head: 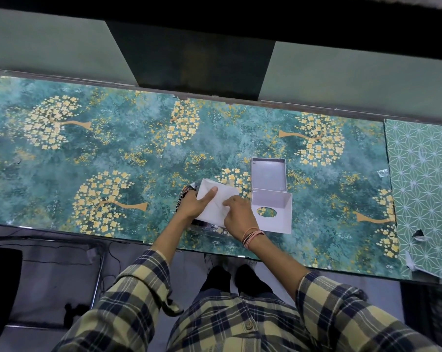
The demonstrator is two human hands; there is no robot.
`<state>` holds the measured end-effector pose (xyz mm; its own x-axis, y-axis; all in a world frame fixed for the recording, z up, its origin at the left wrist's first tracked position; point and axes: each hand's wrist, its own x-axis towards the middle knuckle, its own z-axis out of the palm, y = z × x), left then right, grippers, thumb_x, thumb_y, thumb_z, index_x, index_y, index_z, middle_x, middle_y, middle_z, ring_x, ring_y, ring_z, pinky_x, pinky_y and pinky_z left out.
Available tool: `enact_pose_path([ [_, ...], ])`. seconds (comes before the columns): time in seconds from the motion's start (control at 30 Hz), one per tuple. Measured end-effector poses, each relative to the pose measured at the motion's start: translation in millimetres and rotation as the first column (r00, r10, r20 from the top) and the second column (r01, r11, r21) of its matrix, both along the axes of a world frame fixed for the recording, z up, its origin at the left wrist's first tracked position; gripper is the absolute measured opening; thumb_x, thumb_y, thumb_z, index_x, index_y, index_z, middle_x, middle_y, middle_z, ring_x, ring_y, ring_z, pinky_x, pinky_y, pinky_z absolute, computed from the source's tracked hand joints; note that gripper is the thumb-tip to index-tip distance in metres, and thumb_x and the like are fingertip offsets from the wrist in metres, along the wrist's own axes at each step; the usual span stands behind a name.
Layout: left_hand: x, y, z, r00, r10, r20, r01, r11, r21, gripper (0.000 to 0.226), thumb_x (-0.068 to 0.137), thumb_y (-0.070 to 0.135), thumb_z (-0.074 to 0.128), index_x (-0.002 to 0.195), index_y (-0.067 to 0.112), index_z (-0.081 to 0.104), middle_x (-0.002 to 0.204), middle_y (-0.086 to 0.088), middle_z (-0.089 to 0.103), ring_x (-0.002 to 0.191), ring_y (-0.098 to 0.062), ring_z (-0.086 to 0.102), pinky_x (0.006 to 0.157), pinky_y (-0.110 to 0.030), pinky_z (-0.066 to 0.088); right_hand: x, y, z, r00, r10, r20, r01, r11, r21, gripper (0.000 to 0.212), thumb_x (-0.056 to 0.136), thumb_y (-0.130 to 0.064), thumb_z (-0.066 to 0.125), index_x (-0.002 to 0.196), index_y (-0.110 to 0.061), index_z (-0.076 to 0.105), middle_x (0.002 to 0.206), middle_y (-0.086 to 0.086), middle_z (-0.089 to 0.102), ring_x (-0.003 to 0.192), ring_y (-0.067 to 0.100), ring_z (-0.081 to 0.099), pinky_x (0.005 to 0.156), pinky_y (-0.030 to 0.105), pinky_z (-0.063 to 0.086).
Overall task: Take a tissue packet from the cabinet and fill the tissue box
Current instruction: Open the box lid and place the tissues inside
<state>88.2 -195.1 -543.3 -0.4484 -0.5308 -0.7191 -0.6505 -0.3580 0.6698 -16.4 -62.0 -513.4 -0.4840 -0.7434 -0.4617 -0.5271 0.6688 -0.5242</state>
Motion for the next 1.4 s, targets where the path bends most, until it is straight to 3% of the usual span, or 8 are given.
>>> enact_pose_path([
  [0.27, 3.5, -2.4, -11.6, 0.999, -0.026, 0.023, 0.027, 0.999, -0.025, 0.078, 0.074, 0.088, 0.054, 0.080, 0.011, 0.059, 0.081, -0.017, 0.060, 0.071, -0.028, 0.060, 0.064, -0.038, 0.038, 5.7, -8.9, 8.0, 0.925, -0.347, 0.156, 0.364, 0.927, -0.096, 0.058, 0.089, -0.005, 0.053, 0.145, -0.005, 0.037, 0.143, 0.020, 0.044, 0.130, 0.037, 0.045, 0.107, 0.044, 0.042],
  [0.5, 5.4, 1.7, -7.8, 0.999, 0.031, -0.034, -0.032, 0.999, -0.033, 0.074, 0.082, 0.084, 0.048, 0.076, 0.011, 0.054, 0.077, -0.014, 0.056, 0.067, -0.028, 0.051, 0.058, -0.034, 0.032, -0.4, -15.4, 14.2, 0.825, -0.496, 0.269, 0.536, 0.839, -0.098, 0.049, 0.090, -0.007, 0.056, 0.139, -0.007, 0.046, 0.088, 0.007, 0.066, 0.084, 0.024, 0.060, 0.069, 0.031, 0.043],
  [0.67, 6.9, 1.6, -7.1, 0.998, 0.056, -0.029, -0.056, 0.998, 0.021, 0.088, 0.071, 0.096, 0.044, 0.086, 0.011, 0.061, 0.086, -0.016, 0.063, 0.075, -0.029, 0.060, 0.068, -0.039, 0.039, -2.8, -9.9, 11.8, 0.844, -0.494, 0.211, 0.519, 0.850, -0.088, 0.070, 0.090, -0.011, 0.062, 0.151, -0.004, 0.028, 0.148, 0.020, 0.036, 0.135, 0.036, 0.040, 0.108, 0.041, 0.039],
  [0.77, 5.1, 3.9, 2.4, 0.998, 0.059, -0.026, -0.059, 0.998, 0.024, 0.079, 0.088, 0.082, 0.042, 0.088, 0.006, 0.064, 0.085, -0.020, 0.065, 0.077, -0.030, 0.064, 0.069, -0.038, 0.043, -10.1, -14.9, 13.9, 0.796, -0.537, 0.280, 0.573, 0.817, -0.065, 0.080, 0.091, -0.012, 0.064, 0.157, -0.005, 0.017, 0.156, 0.018, 0.034, 0.142, 0.035, 0.037, 0.110, 0.041, 0.037],
  [1.0, -0.1, 7.2, 12.8, 0.999, 0.046, -0.010, -0.045, 0.997, 0.068, 0.083, 0.097, 0.073, 0.031, 0.109, 0.002, 0.072, 0.099, -0.018, 0.076, 0.084, -0.029, 0.072, 0.066, -0.032, 0.055, -15.9, -14.8, 17.2, 0.885, -0.378, 0.271, 0.426, 0.893, -0.146, 0.033, 0.086, -0.012, 0.069, 0.118, -0.005, 0.066, 0.097, 0.004, 0.062, 0.085, 0.019, 0.056, 0.062, 0.018, 0.039],
  [1.2, -3.5, 0.3, 6.8, 0.998, 0.051, 0.037, -0.057, 0.984, 0.171, 0.076, 0.085, 0.075, 0.058, 0.124, 0.011, 0.070, 0.117, -0.012, 0.074, 0.099, -0.028, 0.073, 0.083, -0.039, 0.059, -1.4, -0.3, 13.5, 0.936, -0.027, 0.350, 0.050, 0.997, -0.058, 0.044, 0.090, -0.036, 0.069, 0.126, -0.010, 0.067, 0.126, 0.005, 0.065, 0.108, 0.021, 0.063, 0.087, 0.028, 0.046],
  [1.3, -2.7, 2.4, 5.5, 0.996, 0.084, 0.017, -0.085, 0.985, 0.149, 0.038, 0.098, 0.032, 0.067, 0.119, 0.001, 0.071, 0.117, -0.019, 0.075, 0.083, -0.026, 0.072, 0.063, -0.030, 0.056, -1.8, 3.6, 16.3, 0.942, -0.101, 0.319, 0.139, 0.985, -0.100, 0.037, 0.094, -0.028, 0.064, 0.125, -0.007, 0.068, 0.125, 0.008, 0.069, 0.095, 0.016, 0.064, 0.085, 0.026, 0.047],
  [1.4, 0.2, 4.9, 7.6, 0.987, 0.158, -0.027, -0.153, 0.979, 0.136, 0.034, 0.098, 0.027, 0.068, 0.114, -0.002, 0.070, 0.114, -0.020, 0.075, 0.083, -0.028, 0.069, 0.063, -0.032, 0.053, -12.5, 7.9, 20.0, 0.888, -0.372, 0.269, 0.427, 0.885, -0.184, 0.027, 0.095, -0.022, 0.063, 0.117, -0.006, 0.069, 0.109, 0.006, 0.070, 0.080, 0.011, 0.058, 0.083, 0.030, 0.051],
])
